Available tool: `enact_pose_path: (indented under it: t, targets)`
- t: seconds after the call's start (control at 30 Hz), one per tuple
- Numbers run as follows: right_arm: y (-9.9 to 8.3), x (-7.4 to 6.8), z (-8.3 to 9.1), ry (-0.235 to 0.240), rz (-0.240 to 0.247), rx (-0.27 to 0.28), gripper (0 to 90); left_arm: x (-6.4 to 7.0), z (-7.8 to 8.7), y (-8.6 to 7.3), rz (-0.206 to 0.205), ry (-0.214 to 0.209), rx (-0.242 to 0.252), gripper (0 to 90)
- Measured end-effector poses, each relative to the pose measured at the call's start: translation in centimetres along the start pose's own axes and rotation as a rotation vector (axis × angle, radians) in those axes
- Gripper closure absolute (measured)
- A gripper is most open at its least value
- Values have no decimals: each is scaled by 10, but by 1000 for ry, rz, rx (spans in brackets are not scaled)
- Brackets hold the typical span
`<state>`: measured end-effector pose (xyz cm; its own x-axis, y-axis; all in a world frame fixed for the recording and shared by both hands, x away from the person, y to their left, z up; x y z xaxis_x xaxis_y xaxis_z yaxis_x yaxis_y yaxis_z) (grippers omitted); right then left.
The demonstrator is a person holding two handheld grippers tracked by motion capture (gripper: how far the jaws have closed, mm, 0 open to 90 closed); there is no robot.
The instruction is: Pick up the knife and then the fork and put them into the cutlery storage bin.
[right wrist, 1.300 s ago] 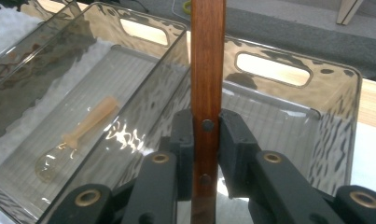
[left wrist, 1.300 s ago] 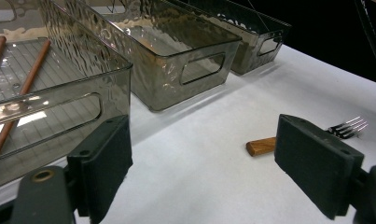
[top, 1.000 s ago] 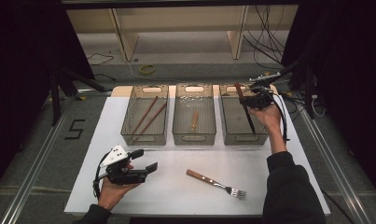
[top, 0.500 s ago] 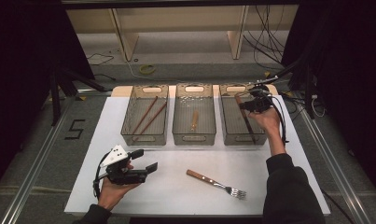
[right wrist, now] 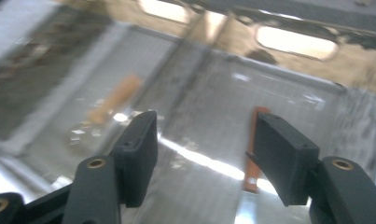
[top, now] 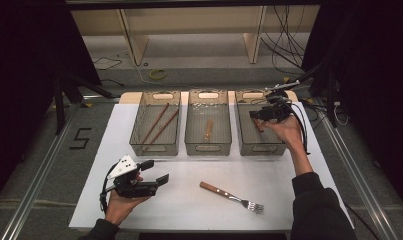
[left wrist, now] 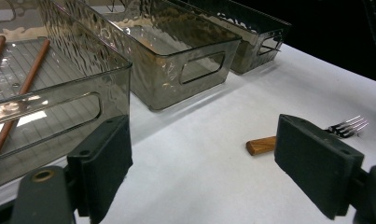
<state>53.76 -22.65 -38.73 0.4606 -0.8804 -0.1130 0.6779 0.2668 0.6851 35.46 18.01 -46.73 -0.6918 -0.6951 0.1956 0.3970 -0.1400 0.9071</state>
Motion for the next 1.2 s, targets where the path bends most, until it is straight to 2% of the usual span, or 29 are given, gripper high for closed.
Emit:
enact_pose_path:
  t: [0.17, 0.43, 0.63, 1.0, 1.2]
  targets:
    - [-4, -28, 13, 67, 89, 4, 358, 0, 0, 0, -1, 0, -1, 182]
    - [-14, -63, 25, 170, 160, 9, 317, 0, 0, 0, 7, -1, 3, 182]
    - [-25, -82, 25, 203, 216, -8, 316, 0, 0, 0, 6, -1, 3, 182]
    - [-57, -104, 17, 270, 255, -68, 308, 0, 0, 0, 7, -1, 4, 182]
    - [-67, -117, 16, 305, 303, -113, 306, 0, 1, 0, 5, -3, 1, 182]
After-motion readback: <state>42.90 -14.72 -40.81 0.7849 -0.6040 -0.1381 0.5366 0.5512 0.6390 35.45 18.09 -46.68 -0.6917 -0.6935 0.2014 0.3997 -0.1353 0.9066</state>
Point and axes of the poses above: each handheld gripper's, and its own axes: z roughly backward along the jaws, y roughly out of its top, x roughly to its right, the point moved 3 cm from there along -z, roughly forward along the jaws, and after that the axes turned 1 degree about -x, right-handed, at the moved point
